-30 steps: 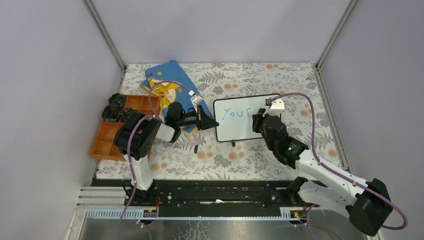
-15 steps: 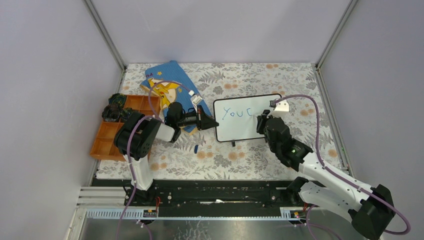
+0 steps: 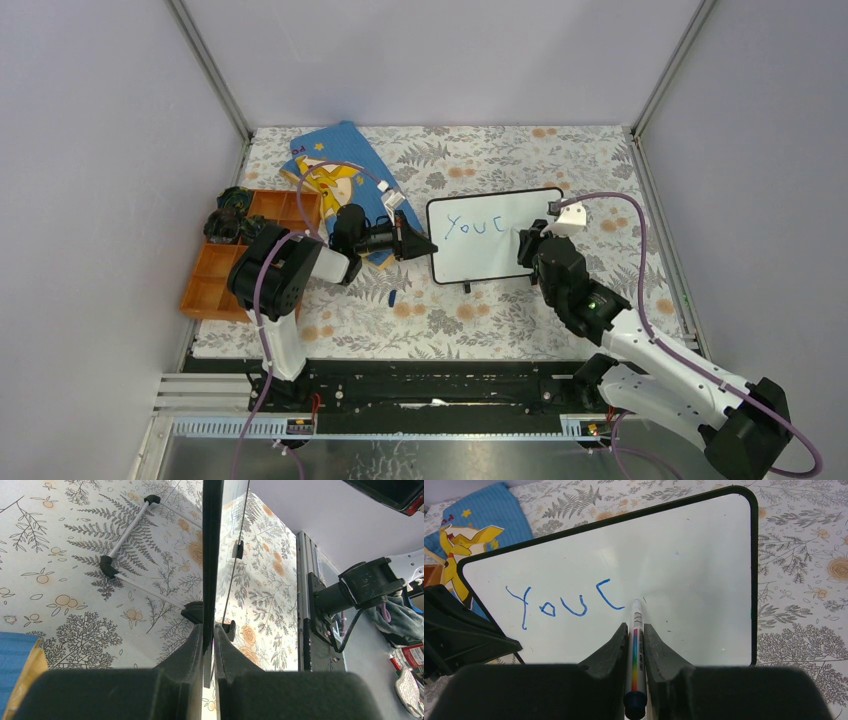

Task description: Write a sentence on the whiteboard

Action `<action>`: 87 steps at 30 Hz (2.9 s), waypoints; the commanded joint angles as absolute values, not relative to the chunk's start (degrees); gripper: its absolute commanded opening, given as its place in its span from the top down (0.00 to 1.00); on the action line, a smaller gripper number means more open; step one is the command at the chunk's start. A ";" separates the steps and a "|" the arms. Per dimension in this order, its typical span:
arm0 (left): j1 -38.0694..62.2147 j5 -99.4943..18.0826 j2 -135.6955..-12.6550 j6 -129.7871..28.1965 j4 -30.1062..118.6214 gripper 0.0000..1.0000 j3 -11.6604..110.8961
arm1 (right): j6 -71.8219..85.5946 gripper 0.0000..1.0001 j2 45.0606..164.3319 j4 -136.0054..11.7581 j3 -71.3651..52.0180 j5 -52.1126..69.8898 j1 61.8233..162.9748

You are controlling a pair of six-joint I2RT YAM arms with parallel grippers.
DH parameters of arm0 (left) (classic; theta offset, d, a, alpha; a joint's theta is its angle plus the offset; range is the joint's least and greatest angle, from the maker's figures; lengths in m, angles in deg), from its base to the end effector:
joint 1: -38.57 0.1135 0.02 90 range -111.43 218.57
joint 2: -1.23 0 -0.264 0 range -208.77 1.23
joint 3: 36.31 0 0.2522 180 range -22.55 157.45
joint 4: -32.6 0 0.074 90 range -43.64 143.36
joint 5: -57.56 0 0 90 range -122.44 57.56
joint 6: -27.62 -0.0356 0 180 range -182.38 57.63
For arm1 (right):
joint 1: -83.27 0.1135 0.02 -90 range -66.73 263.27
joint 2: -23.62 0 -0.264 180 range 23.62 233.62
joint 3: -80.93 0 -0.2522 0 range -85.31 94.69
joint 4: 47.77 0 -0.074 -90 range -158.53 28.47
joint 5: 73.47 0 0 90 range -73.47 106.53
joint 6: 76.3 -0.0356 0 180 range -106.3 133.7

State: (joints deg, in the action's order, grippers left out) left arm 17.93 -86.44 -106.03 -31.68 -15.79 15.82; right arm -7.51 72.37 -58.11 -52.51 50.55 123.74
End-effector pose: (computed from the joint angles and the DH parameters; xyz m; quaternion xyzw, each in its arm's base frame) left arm 0.3050 -0.1457 0.1476 0.2420 0.6899 -0.5623 0.3865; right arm 0.1643 0.1140 0.2799 0.0557 0.7660 0.1108 0.6307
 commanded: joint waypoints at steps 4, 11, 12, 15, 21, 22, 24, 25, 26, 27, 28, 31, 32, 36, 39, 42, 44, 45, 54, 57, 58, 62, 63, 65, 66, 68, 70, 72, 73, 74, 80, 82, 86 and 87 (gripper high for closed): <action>17.13 -85.63 -105.93 -34.49 -10.54 1.00 15.72 | -8.62 1.00 73.30 -53.08 -51.10 52.91 122.84; 17.04 -85.65 -106.01 -34.54 -10.45 1.00 15.84 | -8.79 1.00 74.57 -51.82 -50.55 53.16 122.66; 17.04 -85.69 -106.02 -34.56 -10.48 1.00 15.78 | -8.77 1.00 74.78 -51.74 -50.40 53.09 122.72; 17.09 -85.62 -105.97 -34.60 -10.41 1.00 15.80 | -8.62 1.00 75.41 -51.64 -50.12 53.00 122.52; 17.02 -85.65 -106.00 -34.69 -10.19 1.00 15.85 | -8.56 1.00 76.39 -51.16 -49.75 52.49 122.38; 16.96 -85.68 -106.01 -34.80 -10.23 1.00 15.82 | -8.54 1.00 76.51 -51.16 -49.72 52.37 122.38; 16.97 -85.70 -106.01 -34.78 -10.17 1.00 15.87 | -8.54 1.00 76.54 -50.88 -49.67 52.02 122.38; 16.96 -85.64 -106.00 -34.78 -10.11 1.00 15.86 | -8.54 1.00 76.48 -50.69 -49.77 51.89 122.38; 16.96 -85.63 -106.03 -34.86 -10.08 1.00 15.90 | -8.41 1.00 76.48 -50.53 -49.77 51.61 122.36; 16.95 -85.66 -106.02 -34.86 -10.03 1.00 15.91 | -8.37 1.00 76.44 -50.41 -49.82 51.34 122.38; 16.98 -85.66 -106.01 -34.87 -10.04 1.00 15.86 | -8.23 1.00 76.44 -50.26 -49.87 51.05 122.38; 16.96 -85.56 -106.00 -34.87 -10.06 1.00 15.86 | -8.02 1.00 76.44 -50.12 -49.87 49.96 122.41; 16.97 -85.63 -106.04 -34.87 -10.03 1.00 15.86 | -7.97 1.00 76.44 -50.17 -49.94 49.59 122.40; 16.96 -85.56 -105.95 -34.87 -10.05 1.00 15.88 | -7.98 1.00 76.86 -50.99 -49.82 48.20 122.38; 16.95 -85.61 -105.91 -34.87 -9.97 1.00 15.90 | -8.01 1.00 76.90 -51.83 -50.06 47.62 122.37; 16.95 -85.62 -105.91 -34.95 -9.86 1.00 15.94 | -8.11 1.00 76.62 -52.83 -50.24 47.26 122.38; 16.96 -85.62 -105.91 -34.96 -9.76 1.00 15.94 | -8.16 1.00 76.32 -53.47 -50.61 47.09 122.38; 16.95 -85.56 -105.91 -34.95 -9.74 1.00 15.94 | -8.18 1.00 76.14 -53.78 -50.78 47.10 122.41; 17.03 -85.52 -105.95 -35.22 -9.37 1.00 15.97 | -8.01 1.00 74.86 -56.62 -51.72 48.06 122.38; 17.00 -85.53 -105.91 -35.24 -9.29 1.00 15.95 | -7.92 1.00 74.85 -57.20 -51.66 48.34 122.38; 17.03 -85.53 -105.96 -35.30 -9.32 1.00 15.99 | -7.92 1.00 74.86 -57.28 -51.66 48.61 122.43; 16.95 -85.53 -105.95 -35.30 -9.20 1.00 16.02 | -7.84 1.00 74.69 -57.66 -51.27 50.15 122.38; 16.96 -85.51 -106.05 -35.30 -9.24 1.00 15.95 | -7.72 1.00 74.60 -57.74 -51.14 50.67 122.38; 16.98 -85.53 -106.02 -35.30 -9.19 1.00 16.02 | -7.40 1.00 74.43 -57.75 -50.73 51.65 122.31; 16.97 -85.53 -106.00 -35.30 -9.26 1.00 16.00 | -7.26 1.00 74.37 -57.75 -50.50 52.10 122.30; 17.01 -85.53 -106.01 -35.30 -9.23 1.00 15.97 | -6.86 1.00 74.33 -57.63 -50.08 52.78 122.30; 17.00 -85.50 -106.00 -35.39 -9.27 1.00 15.96 | -6.57 1.00 74.54 -57.37 -49.69 53.15 122.21; 16.99 -85.53 -106.02 -35.39 -9.14 1.00 15.95 | -6.31 1.00 74.82 -56.95 -49.16 53.18 122.06; 16.96 -85.54 -106.05 -35.39 -9.14 1.00 15.95 | -6.21 1.00 74.97 -56.74 -48.98 53.20 121.99; 16.95 -85.53 -106.01 -35.39 -9.10 1.00 15.94 | -6.17 1.00 75.14 -56.47 -48.77 53.14 121.95; 16.86 -85.55 -106.02 -35.48 -9.10 1.00 16.05 | -5.84 1.00 75.92 -55.13 -47.85 52.64 121.77; 16.87 -85.60 -106.01 -35.53 -9.08 1.00 16.08 | -5.73 1.00 76.29 -55.02 -47.63 52.49 121.75; 16.79 -85.62 -105.94 -35.48 -8.97 1.00 16.10 | -5.78 1.00 76.69 -54.94 -47.65 51.99 121.68; 16.78 -85.56 -105.91 -35.55 -8.97 1.00 16.10 | -5.92 1.00 76.72 -54.94 -47.87 51.89 121.68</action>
State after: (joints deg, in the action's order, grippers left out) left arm 17.67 -86.44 -105.84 -32.62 -14.41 16.23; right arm -6.46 76.48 -57.76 -50.11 51.03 122.21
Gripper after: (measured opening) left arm 0.142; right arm 0.193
